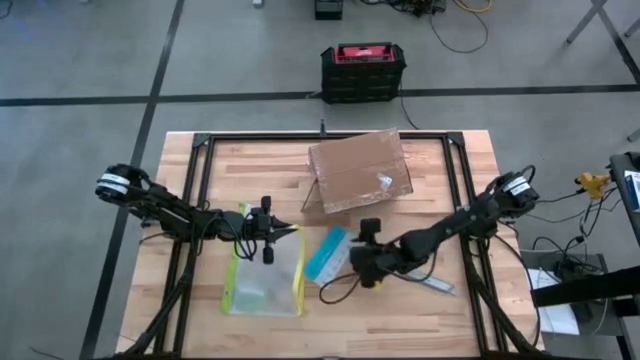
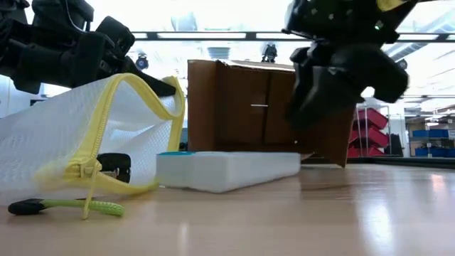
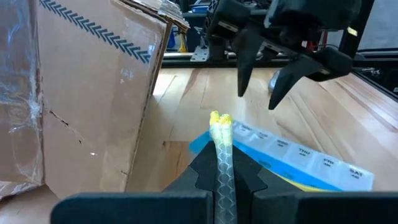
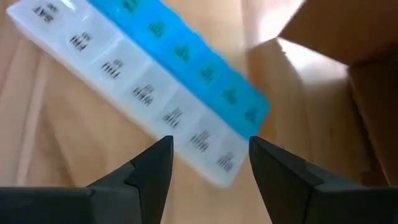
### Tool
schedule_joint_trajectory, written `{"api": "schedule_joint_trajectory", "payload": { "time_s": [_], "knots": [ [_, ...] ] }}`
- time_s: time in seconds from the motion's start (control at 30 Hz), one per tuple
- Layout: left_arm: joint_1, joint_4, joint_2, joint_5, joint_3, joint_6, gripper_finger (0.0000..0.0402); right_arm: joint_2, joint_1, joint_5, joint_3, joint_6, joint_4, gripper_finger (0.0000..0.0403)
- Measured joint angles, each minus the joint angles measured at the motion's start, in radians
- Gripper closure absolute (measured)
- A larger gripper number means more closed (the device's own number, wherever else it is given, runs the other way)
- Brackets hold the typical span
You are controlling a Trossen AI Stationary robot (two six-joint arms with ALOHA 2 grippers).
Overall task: Unpack boxes
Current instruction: Put the medicine organizer into the transparent zip bag
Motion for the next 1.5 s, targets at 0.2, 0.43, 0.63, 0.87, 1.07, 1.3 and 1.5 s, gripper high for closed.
{"api": "schedule_joint_trajectory", "payload": {
  "time_s": [0.2, 0.43, 0.63, 0.87, 1.07, 1.3, 1.5],
  "knots": [
    [0.0, -0.004, 0.0, 0.0, 0.0, -0.003, 0.0401, -0.005, -0.053, -0.055, -0.019, 0.059, -0.127, 0.0212],
    [0.0, -0.005, 0.0, 0.0, 0.0, -0.001, 0.0401, -0.001, -0.114, -0.198, -0.076, -0.029, -0.036, 0.0208],
    [0.0, -0.007, 0.0, 0.0, 0.0, 0.0, 0.0401, 0.014, -0.097, -0.249, -0.024, -0.321, 0.062, 0.0193],
    [0.0, -0.007, 0.0, 0.0, 0.0, -0.002, 0.0401, 0.083, -0.125, -0.311, 0.008, -0.517, 0.101, 0.0183],
    [0.0, -0.009, 0.0, -0.001, 0.0, -0.007, 0.0401, 0.127, -0.105, -0.305, 0.063, -0.719, 0.137, 0.0193],
    [0.0, -0.008, 0.0, -0.001, 0.0, -0.01, 0.0401, 0.19, -0.122, -0.251, 0.156, -0.894, 0.137, 0.0203],
    [0.0, -0.006, 0.0, 0.0, 0.001, -0.011, 0.0401, 0.243, -0.149, -0.25, 0.227, -0.902, 0.145, 0.0203]
  ]
}}
